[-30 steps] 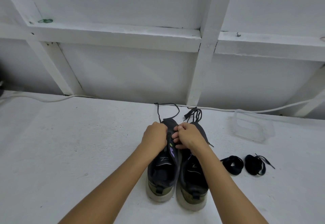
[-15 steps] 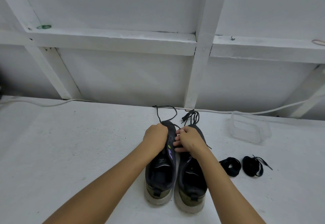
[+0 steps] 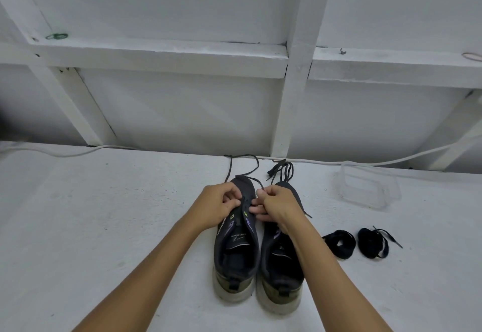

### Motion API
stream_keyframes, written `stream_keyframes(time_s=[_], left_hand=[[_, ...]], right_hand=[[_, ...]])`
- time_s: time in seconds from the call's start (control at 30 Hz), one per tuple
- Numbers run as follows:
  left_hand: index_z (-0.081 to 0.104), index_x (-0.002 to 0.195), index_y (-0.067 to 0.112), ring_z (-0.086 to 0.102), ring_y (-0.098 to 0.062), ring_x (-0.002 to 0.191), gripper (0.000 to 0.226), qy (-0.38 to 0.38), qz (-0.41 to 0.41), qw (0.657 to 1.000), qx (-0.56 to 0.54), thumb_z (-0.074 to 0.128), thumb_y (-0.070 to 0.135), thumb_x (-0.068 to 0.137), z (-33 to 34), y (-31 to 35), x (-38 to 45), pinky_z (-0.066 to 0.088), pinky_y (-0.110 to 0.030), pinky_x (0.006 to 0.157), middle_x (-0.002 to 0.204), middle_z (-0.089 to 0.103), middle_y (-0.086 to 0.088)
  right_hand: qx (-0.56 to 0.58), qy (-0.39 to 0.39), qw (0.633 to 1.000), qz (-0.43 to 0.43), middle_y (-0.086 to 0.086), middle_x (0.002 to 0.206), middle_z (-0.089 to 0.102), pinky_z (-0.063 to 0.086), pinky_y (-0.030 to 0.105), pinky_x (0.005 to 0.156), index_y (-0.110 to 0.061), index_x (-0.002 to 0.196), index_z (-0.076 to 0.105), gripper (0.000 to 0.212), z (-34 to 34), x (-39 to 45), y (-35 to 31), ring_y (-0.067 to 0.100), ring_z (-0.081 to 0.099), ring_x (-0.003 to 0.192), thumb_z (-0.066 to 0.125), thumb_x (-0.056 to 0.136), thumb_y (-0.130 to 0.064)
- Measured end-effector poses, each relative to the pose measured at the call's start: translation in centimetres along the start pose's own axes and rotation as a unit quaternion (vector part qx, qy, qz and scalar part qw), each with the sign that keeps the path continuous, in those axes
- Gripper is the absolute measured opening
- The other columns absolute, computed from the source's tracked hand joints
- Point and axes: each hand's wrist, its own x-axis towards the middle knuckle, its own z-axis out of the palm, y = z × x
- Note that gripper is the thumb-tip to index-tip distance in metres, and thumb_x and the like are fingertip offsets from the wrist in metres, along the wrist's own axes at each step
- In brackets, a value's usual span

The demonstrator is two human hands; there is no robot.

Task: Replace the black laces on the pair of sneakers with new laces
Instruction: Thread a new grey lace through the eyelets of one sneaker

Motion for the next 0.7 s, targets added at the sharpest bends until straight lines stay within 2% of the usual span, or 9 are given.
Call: stream_keyframes(time_s=[0.1,0.2,0.3,0.4,0.53,0.6,0.7], left_hand=[[0.071,0.091,0.021,0.063,-0.013,0.073,0.013,-0.001,0.008,1.000,0.029,0.068,0.009,0.088,0.4,0.2,0.3,0.044,-0.008,0.066,0.080,0.068,0.005],[0.073,0.093,0.022,0.061,-0.005,0.074,0.010,0.009,0.012,0.999,0.046,0.069,0.014,0.089,1.1,-0.1,0.2,0.042,-0.006,0.066,0.083,0.068,0.009],[0.073,0.092,0.028,0.060,-0.004,0.075,0.009,0.020,0.021,0.999,0.044,0.070,0.020,0.089,1.3,-0.5,0.1,0.045,-0.013,0.070,0.085,0.067,0.012],[0.071,0.089,0.035,0.060,-0.004,0.076,0.009,0.028,0.020,0.999,0.040,0.070,0.026,0.088,1.5,-0.9,0.1,0.048,-0.022,0.074,0.086,0.068,0.015],[0.073,0.090,0.036,0.060,-0.004,0.077,0.009,0.042,0.005,0.998,0.037,0.070,0.029,0.088,1.9,-0.9,0.1,0.051,-0.026,0.076,0.088,0.069,0.016],[0.074,0.091,0.036,0.060,-0.003,0.078,0.008,0.048,0.001,0.998,0.035,0.070,0.030,0.088,2.0,-0.9,0.1,0.051,-0.026,0.077,0.089,0.069,0.017],[0.076,0.093,0.036,0.060,-0.002,0.080,0.009,0.052,-0.004,0.998,0.032,0.070,0.031,0.088,2.0,-1.0,0.0,0.051,-0.026,0.078,0.091,0.069,0.017]], right_hand=[[0.024,0.034,0.998,-0.041,0.004,0.073,0.070,0.061,0.037,0.073,-0.012,0.090,0.070,0.014,0.0,-0.1,0.1,0.016,0.072,0.069,0.067,0.097,-0.024],[0.001,0.051,0.996,-0.067,0.003,0.073,0.074,0.056,0.030,0.065,-0.015,0.091,0.073,0.010,0.0,-0.3,0.2,0.011,0.066,0.063,0.074,0.091,-0.025],[0.037,0.051,0.997,-0.048,0.009,0.078,0.073,0.057,0.024,0.061,-0.008,0.097,0.068,0.011,-0.1,-0.3,0.0,0.012,0.069,0.063,0.075,0.090,-0.013],[0.078,0.042,0.995,-0.044,0.012,0.085,0.072,0.062,0.025,0.066,-0.004,0.096,0.066,0.007,-0.7,-0.4,-0.1,0.015,0.075,0.071,0.071,0.091,-0.003],[0.017,0.018,0.998,-0.063,0.007,0.077,0.073,0.063,0.032,0.079,-0.008,0.088,0.069,0.015,-1.2,-0.6,0.1,0.016,0.074,0.073,0.076,0.082,0.003],[-0.024,0.022,0.997,-0.077,0.005,0.074,0.073,0.062,0.033,0.078,-0.012,0.085,0.071,0.016,-1.1,-0.7,0.1,0.014,0.071,0.067,0.077,0.080,0.002],[-0.103,0.063,0.986,-0.115,-0.003,0.069,0.071,0.058,0.030,0.071,-0.021,0.083,0.070,0.013,-0.7,-0.8,0.2,0.018,0.072,0.068,0.077,0.081,-0.010]])
